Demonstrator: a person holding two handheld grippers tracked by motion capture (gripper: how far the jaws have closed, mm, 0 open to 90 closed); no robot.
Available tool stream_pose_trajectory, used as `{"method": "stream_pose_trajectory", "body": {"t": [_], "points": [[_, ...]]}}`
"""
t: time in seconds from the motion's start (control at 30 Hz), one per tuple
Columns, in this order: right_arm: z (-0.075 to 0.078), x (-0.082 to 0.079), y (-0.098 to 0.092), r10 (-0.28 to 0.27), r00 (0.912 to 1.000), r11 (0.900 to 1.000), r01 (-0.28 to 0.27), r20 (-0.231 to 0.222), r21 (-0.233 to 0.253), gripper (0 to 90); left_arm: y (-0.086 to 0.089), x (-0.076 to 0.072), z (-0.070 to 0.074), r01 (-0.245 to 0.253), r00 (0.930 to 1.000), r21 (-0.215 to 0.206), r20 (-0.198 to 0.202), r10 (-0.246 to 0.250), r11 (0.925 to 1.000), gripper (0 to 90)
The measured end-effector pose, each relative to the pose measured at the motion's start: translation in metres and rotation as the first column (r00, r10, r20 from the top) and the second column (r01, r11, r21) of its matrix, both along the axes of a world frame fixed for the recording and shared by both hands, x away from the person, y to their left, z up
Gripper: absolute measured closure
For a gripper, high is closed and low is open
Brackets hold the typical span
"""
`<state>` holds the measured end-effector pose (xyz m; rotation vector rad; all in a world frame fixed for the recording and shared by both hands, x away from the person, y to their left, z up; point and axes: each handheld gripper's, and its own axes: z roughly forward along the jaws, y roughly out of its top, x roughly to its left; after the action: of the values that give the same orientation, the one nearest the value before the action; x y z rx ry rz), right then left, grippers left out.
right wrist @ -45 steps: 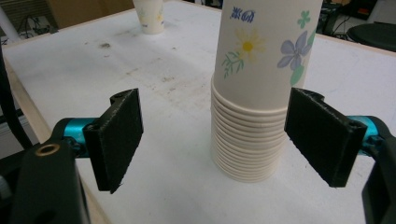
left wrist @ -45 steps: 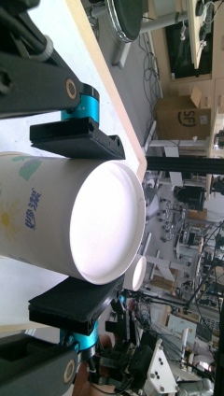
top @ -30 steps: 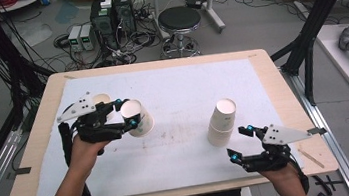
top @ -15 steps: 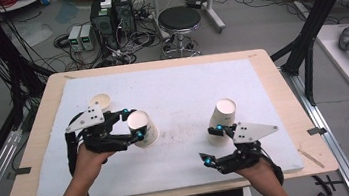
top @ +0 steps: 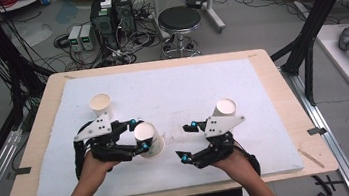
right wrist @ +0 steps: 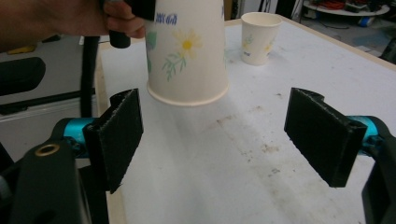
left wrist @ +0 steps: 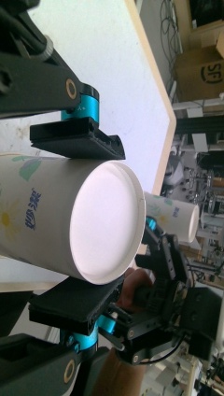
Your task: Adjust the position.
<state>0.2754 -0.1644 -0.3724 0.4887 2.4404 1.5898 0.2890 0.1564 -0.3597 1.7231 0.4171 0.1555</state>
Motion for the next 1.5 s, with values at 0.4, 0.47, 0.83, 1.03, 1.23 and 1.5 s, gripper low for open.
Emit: {"method": "stream_pose_trajectory", "body": {"t": [0.4, 0.47, 0.83, 1.03, 1.23, 1.5], "points": [[-0.01, 0.009, 0.023, 0.073, 0.9969, 0.997, -0.074, -0.027, -0.009, 19.9, -0.001, -0.001, -0.006, 0.066, 0.9977, -0.026, -0.009, -0.066, 0.9975, 35.1], [-0.011, 0.01, 0.024, 0.078, 0.9965, 0.997, -0.079, -0.028, -0.007, 20.0, -0.002, -0.001, -0.006, 0.072, 0.9973, -0.026, -0.01, -0.072, 0.9971, 35.1], [-0.015, 0.012, 0.038, 0.132, 0.9902, 0.991, -0.133, -0.044, -0.004, 19.9, -0.013, 0.0, -0.007, 0.113, 0.9934, -0.018, -0.013, -0.114, 0.9934, 35.6], [-0.017, 0.014, 0.043, 0.168, 0.9837, 0.986, -0.168, -0.063, 0.01, 19.9, -0.02, 0.0, -0.006, 0.142, 0.9897, -0.021, -0.019, -0.142, 0.9897, 35.8], [-0.022, 0.016, 0.046, 0.194, 0.9778, 0.981, -0.192, -0.08, 0.033, 20.4, -0.024, 0.0, -0.007, 0.173, 0.9845, -0.039, -0.022, -0.174, 0.9841, 35.9], [-0.025, 0.018, 0.043, 0.229, 0.9695, 0.973, -0.224, -0.088, 0.059, 32.1, -0.023, 0.0, -0.008, 0.176, 0.9837, -0.059, -0.026, -0.178, 0.9826, 36.3]]}}
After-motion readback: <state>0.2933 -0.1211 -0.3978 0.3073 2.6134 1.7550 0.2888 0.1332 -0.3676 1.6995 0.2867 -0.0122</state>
